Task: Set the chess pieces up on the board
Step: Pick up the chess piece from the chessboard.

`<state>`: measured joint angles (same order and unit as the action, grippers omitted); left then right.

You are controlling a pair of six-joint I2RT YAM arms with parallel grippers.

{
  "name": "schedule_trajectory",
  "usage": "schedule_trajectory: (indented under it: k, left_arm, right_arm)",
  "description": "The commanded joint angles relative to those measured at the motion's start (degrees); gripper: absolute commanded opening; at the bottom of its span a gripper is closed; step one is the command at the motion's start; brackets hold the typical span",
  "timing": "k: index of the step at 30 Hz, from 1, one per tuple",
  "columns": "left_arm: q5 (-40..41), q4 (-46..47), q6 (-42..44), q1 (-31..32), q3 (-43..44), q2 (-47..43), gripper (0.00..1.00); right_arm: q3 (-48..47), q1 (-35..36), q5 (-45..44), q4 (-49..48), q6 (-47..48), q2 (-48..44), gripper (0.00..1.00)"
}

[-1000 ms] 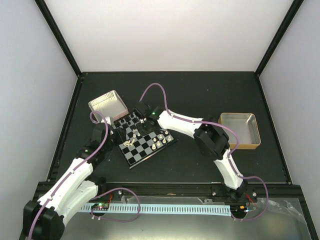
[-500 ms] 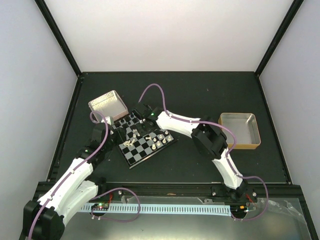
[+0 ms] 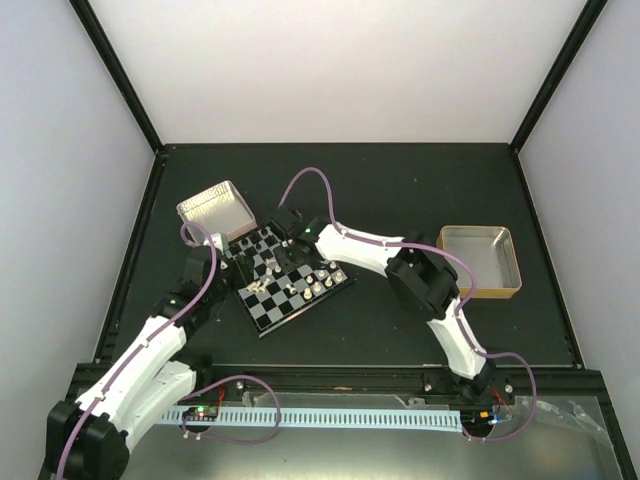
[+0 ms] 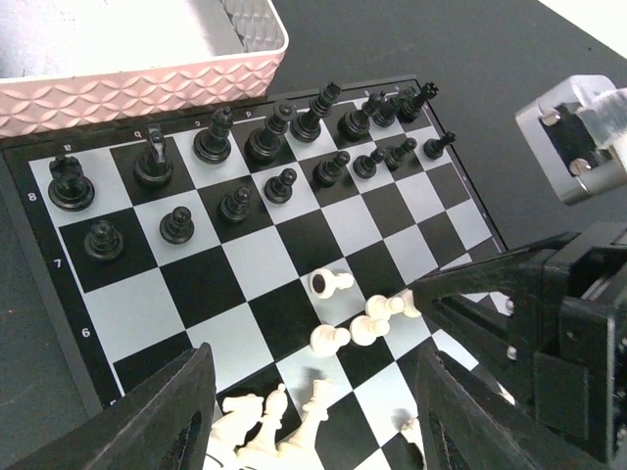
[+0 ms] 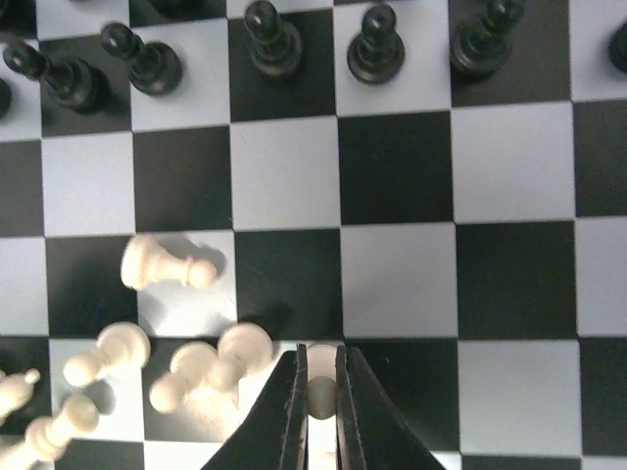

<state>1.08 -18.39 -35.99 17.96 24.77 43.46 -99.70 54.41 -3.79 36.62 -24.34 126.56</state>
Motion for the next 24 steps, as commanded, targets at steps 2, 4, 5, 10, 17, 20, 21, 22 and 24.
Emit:
schedule_trajectory:
  k: [2,4,5,10,17,20,21,22,24]
  left_arm:
    - [-1.7,1.9,0.8,-0.4,-0.9,-0.7,0.59]
    - [-1.8,2.1,0.9,-0.3,-1.0,-0.7,0.59]
    - [-1.8,2.1,0.9,-0.3,-1.0,-0.7,0.59]
    - [-1.7,2.3,1.1,-0.3,-1.2,-0.9,0.59]
    - [-1.8,2.4,1.1,-0.4,-1.5,-1.0,0.60]
    - [-1.8,2.4,1.2,-0.4,-1.5,-1.1,0.60]
    - [-1.8,2.4,1.1,-0.4,-1.6,-1.1,0.60]
    - [-1.8,2.4,1.2,-0.3,-1.6,-1.2,0.60]
    - [-1.8,2.4,1.2,-0.4,-1.7,-1.2,0.60]
  right_arm:
    - [4.9,0.3,-2.1,-2.2,-0.9,-6.7,0.04]
    - [7.4,0.4,-1.7,-2.0,-1.2,-8.5,0.04]
    - [8.5,0.6,-1.5,-1.9,-1.2,-9.3,0.04]
    - [11.8,1.6,-0.3,-0.6,-1.2,-12.2,0.04]
    - [11.6,3.1,1.5,1.9,-0.6,-11.8,0.05]
    - [10.7,3.5,1.1,4.1,-0.1,-10.9,0.05]
    - [10.6,3.6,0.9,4.6,0.0,-10.7,0.05]
    - [10.3,3.6,0.8,5.1,0.1,-10.5,0.05]
    - [9.8,3.7,0.8,6.3,0.5,-10.0,0.05]
